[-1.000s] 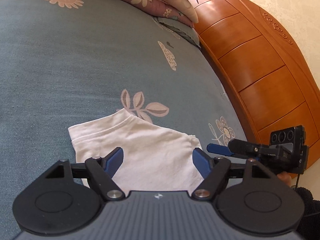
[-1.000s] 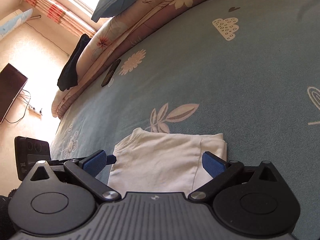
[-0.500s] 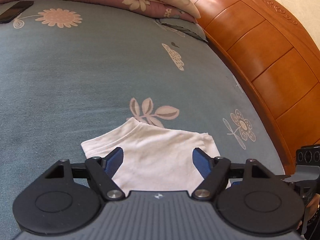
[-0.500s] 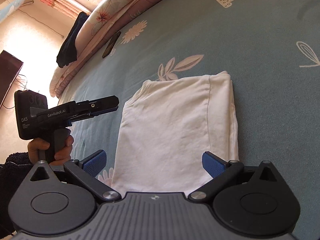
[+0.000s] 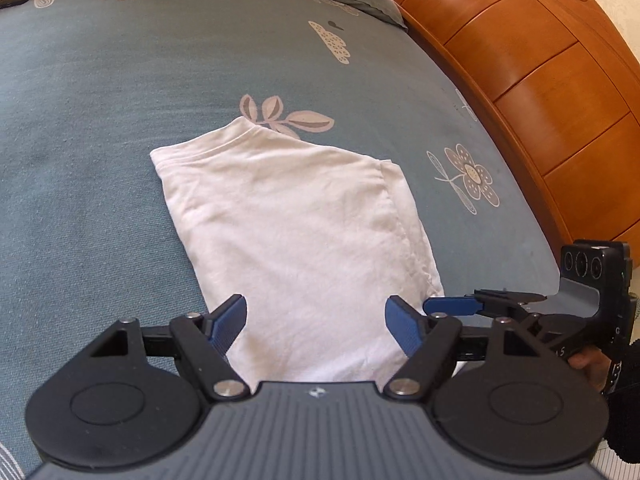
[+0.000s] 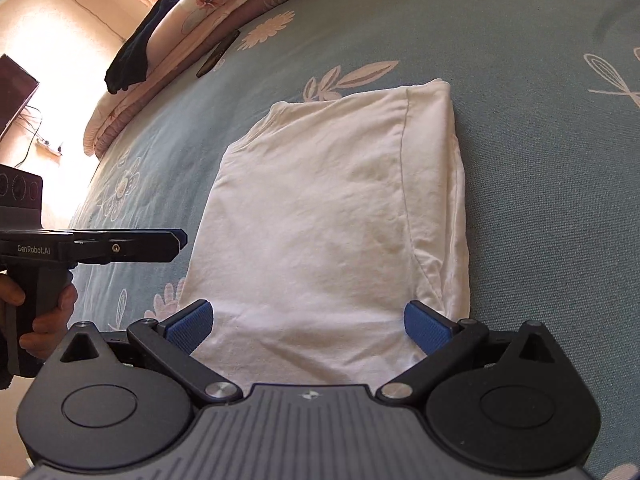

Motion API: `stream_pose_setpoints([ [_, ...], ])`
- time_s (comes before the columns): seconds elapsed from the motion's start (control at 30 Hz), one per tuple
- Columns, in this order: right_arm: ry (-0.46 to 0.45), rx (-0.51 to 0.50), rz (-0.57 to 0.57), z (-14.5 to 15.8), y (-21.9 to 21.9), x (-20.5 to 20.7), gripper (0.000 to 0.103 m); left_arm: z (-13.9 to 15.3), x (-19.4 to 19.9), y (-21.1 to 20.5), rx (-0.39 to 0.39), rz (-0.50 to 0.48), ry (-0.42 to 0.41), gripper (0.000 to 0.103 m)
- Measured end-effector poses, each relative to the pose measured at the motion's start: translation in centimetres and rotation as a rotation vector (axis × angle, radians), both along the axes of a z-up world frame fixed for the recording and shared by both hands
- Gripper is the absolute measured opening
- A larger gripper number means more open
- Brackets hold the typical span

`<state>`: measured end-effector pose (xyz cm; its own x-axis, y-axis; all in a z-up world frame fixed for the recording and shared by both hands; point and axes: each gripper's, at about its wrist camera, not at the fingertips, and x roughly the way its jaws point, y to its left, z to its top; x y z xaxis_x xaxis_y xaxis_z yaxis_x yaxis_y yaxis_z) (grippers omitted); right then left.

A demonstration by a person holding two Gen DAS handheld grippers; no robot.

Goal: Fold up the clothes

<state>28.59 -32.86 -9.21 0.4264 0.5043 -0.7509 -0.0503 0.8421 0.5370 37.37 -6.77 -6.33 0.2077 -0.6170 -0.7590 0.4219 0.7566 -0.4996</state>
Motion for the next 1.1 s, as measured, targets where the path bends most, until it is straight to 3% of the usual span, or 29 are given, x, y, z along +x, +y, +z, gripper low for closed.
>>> stream_pose_setpoints([
  [0.13, 0.031, -0.005, 0.018, 1.2, 0.3, -0.3, 0.103, 0.6, -1.1, 0.4, -0.093, -0.006, 0.039, 0.076],
  [0.3, 0.049, 0.013, 0.06, 1.4, 1.6, -1.8, 0.103, -0.6, -3.1, -0.1, -0.126, -0.028, 0.086, 0.076],
  [0.37, 0.094, -0.018, 0.062, 0.5, 2.1, -2.1, 0.103, -1.8, -3.6, 0.0, -0.092, -0.005, 0.105, 0.075],
  [0.53, 0.074, -0.073, 0.066, 1.8, 1.9, -3.3, 0.103, -0.6, -4.3, 1.9, -0.095, 0.072, 0.07, 0.075],
  [0.73, 0.076, -0.062, 0.072, 2.5, 1.2, -3.5, 0.103, 0.1, -5.3, 0.0, -0.096, -0.023, 0.083, 0.076],
  [0.83, 0.101, -0.096, 0.073, 2.1, 1.0, -3.5, 0.103, -1.8, -5.8, -0.7, -0.053, -0.02, 0.161, 0.076],
  [0.93, 0.122, -0.107, 0.079, 1.8, 0.8, -3.7, 0.103, -2.2, -6.4, -0.8, -0.013, 0.002, 0.183, 0.075],
  [1.1, 0.126, -0.077, 0.075, 1.9, 0.4, -3.9, 0.103, 0.3, -6.7, -2.5, 0.032, -0.019, 0.145, 0.076],
])
